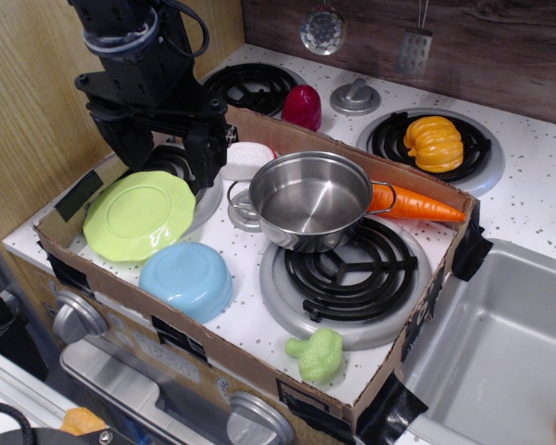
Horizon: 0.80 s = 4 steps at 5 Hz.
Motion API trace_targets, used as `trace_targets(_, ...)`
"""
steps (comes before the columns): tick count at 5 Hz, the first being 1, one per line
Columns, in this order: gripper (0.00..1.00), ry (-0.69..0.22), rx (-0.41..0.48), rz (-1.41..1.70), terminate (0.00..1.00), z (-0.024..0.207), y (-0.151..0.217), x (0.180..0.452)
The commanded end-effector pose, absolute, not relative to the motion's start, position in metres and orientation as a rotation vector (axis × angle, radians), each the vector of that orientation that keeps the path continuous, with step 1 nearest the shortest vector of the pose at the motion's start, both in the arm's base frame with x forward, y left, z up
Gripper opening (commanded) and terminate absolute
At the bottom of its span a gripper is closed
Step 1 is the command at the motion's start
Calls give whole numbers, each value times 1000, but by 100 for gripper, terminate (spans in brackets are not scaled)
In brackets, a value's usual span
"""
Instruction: Put broccoli in pot
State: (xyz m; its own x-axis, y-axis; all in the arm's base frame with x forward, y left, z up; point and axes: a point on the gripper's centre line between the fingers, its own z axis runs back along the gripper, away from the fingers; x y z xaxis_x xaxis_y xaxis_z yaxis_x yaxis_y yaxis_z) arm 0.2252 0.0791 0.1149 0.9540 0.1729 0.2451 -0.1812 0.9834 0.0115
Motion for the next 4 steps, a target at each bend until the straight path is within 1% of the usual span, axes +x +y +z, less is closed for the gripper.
trace_targets(1, 100, -246, 34, 180, 0, 115, 79, 225)
trace_targets(2, 100, -262, 21, 170, 0, 111, 57, 216)
trace_targets(3, 100, -253, 5, 172, 0, 105, 31, 201)
trace_targets(4, 100, -277, -13, 164, 0, 99, 4, 191)
